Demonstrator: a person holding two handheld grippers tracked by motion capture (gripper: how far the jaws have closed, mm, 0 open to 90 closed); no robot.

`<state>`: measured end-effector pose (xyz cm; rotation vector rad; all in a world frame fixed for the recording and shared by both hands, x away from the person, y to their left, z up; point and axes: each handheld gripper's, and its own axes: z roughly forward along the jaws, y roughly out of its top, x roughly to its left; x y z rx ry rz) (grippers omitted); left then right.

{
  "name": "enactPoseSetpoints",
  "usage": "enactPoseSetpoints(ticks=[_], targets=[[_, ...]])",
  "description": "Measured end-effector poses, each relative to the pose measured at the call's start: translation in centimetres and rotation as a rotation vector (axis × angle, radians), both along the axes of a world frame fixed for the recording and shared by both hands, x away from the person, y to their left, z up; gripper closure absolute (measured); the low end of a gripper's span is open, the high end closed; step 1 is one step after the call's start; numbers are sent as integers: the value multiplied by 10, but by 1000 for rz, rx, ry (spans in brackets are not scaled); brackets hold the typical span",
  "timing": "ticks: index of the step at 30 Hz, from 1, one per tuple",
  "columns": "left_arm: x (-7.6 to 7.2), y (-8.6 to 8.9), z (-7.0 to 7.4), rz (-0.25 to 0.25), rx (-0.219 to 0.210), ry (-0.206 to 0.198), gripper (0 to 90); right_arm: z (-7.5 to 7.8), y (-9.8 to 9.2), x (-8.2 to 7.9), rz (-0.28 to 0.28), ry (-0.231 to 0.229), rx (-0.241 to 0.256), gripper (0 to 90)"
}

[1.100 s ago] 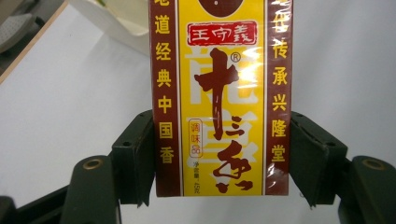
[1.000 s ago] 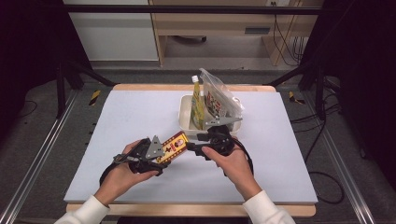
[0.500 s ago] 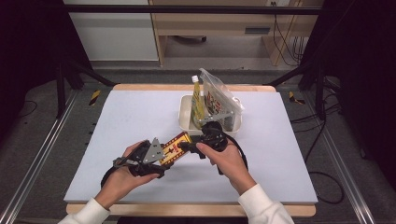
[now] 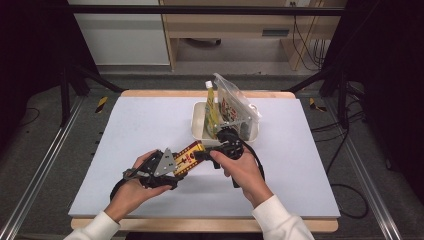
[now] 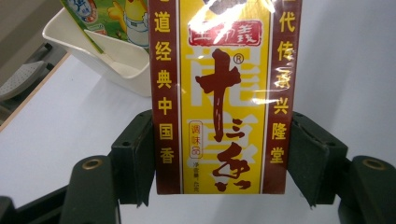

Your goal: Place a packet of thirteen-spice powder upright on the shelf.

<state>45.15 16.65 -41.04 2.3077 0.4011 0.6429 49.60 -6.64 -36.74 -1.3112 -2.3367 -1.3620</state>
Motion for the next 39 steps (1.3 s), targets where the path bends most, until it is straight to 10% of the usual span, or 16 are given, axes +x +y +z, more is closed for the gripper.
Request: enactPoseSetpoints(ticks=[5, 14, 28, 39], targets=[[2, 0, -1, 5, 2, -7, 314, 4, 1, -2, -18, 14, 35, 684], [0, 6, 0, 81, -69, 47, 161, 26, 6, -11, -141, -119, -67, 684], [-37, 78, -27, 347, -120, 104, 95, 64, 11, 4, -304, -253, -191, 682], [-53, 106, -37, 427, -119, 89, 90, 76, 18, 27, -410, -260, -224, 682]])
